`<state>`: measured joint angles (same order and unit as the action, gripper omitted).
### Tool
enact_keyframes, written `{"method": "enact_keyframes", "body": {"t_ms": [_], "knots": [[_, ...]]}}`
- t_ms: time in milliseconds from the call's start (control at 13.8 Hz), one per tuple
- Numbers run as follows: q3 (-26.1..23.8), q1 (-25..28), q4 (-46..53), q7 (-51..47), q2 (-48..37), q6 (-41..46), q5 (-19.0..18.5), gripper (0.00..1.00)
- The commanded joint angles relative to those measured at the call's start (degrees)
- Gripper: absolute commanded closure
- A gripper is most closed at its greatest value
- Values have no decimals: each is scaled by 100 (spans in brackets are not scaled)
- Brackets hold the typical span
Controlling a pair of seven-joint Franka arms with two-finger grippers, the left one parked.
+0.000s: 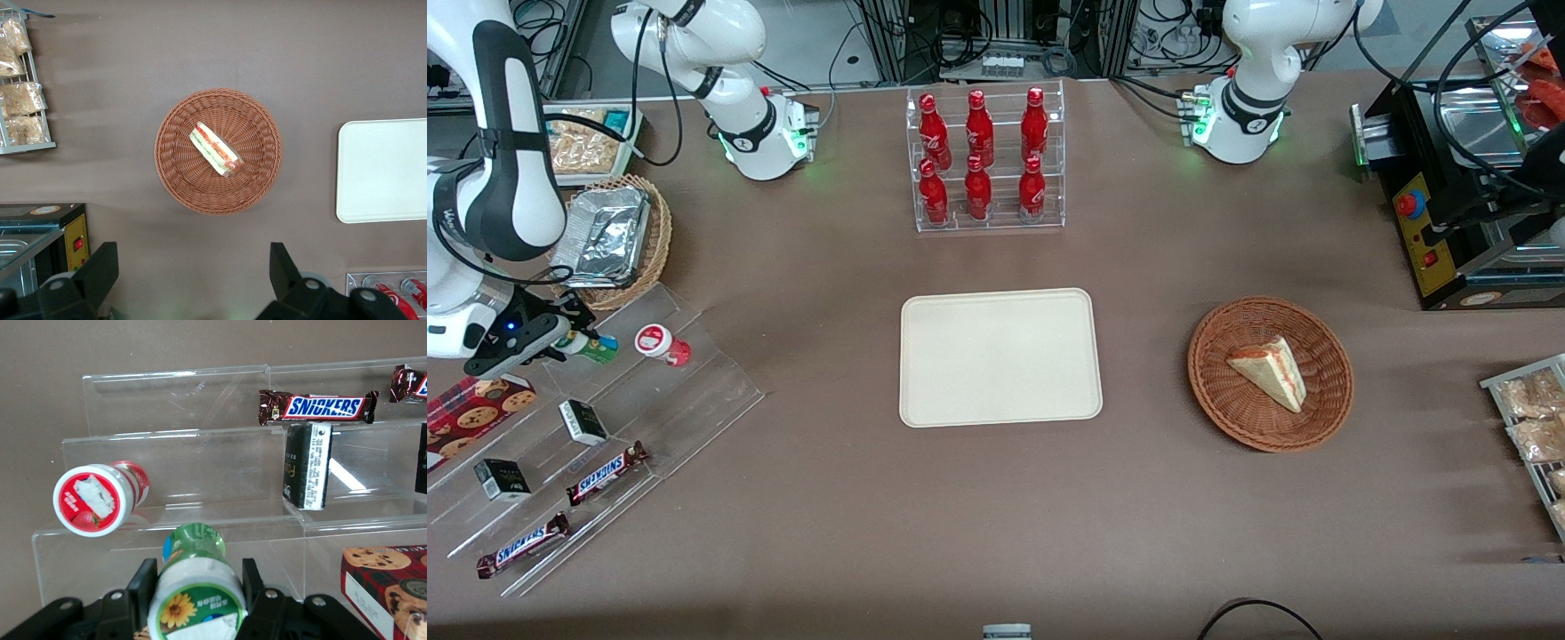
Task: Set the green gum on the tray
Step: 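Lift the green gum tub off the stand with the right gripper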
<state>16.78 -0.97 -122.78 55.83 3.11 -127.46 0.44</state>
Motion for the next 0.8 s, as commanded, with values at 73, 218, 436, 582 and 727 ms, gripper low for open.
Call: {"method": "enact_keyframes", "body": {"t_ms": [73, 218, 436, 582, 727], "knots": [[-26, 96, 166, -169, -169, 519, 70, 100], [-43, 193, 490, -405, -284, 1062, 61, 100], [-43, 587, 1473, -844, -302, 2344, -18, 100], [-43, 1000, 1949, -1388, -311, 2882, -158, 100], [-43, 1439, 2170, -2073, -310, 3130, -176, 100]]}}
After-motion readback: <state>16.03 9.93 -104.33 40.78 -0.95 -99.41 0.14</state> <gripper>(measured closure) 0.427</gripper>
